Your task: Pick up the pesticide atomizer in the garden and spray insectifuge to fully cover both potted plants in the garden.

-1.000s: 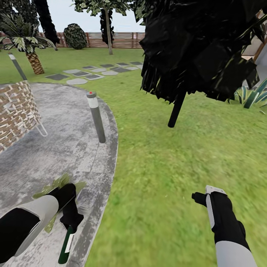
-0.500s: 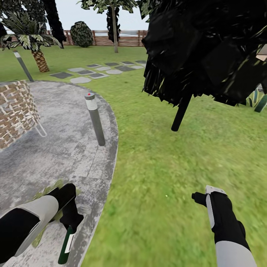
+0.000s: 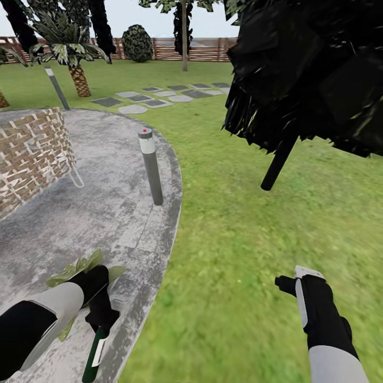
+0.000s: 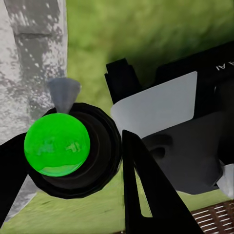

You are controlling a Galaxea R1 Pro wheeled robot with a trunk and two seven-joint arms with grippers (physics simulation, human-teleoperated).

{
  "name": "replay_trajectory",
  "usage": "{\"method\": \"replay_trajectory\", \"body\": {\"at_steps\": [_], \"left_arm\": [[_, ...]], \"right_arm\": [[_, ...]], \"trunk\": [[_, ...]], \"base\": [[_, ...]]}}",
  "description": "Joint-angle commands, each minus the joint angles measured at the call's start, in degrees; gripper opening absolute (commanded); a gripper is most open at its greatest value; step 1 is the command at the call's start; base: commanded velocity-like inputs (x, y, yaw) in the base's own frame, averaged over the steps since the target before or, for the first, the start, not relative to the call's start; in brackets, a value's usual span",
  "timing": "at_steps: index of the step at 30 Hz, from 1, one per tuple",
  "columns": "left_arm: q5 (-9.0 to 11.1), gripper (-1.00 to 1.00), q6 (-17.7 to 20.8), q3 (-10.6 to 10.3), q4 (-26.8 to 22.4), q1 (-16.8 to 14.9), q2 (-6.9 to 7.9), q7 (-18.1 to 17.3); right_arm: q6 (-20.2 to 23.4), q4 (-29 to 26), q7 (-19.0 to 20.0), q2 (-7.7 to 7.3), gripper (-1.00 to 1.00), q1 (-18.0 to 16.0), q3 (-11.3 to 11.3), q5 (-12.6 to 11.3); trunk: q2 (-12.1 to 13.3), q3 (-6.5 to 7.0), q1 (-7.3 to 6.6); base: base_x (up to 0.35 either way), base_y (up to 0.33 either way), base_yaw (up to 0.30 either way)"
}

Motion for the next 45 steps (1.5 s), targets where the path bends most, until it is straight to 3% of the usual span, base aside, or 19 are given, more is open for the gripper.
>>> {"method": "replay_trajectory", "body": {"at_steps": [1, 16, 33, 45], "left_arm": [[-0.6, -1.0, 0.3, 0.1, -0.1, 0.0, 0.01, -0.5], [-0.9, -1.0, 0.3, -0.3, -0.1, 0.0, 0.21, -0.5], [-1.2, -1.0, 0.3, -0.5, -0.1, -3.9, 0.42, -0.5], [-1.2, -1.0, 0.3, -0.6, -0.1, -3.9, 0.42, -0.4]], "right_arm": [[0.2, -0.1, 0.1, 0.05, 1.0, 0.0, -0.1, 0.3], [0.2, 0.0, 0.1, 0.05, 1.0, 0.0, -0.1, 0.2], [0.2, 0.0, 0.1, 0.05, 1.0, -0.1, -0.2, 0.2], [0.2, 0.0, 0.1, 0.05, 1.0, 0.0, -0.1, 0.2]], "trunk": [[0.0, -0.12, -0.01], [0.0, -1.16, -0.01], [0.0, -2.35, -0.01], [0.0, -3.16, -0.01]], "base": [[0.0, 0.0, 0.199], [0.0, 0.0, 0.199], [0.0, 0.0, 0.199], [0.0, 0.0, 0.196]]}}
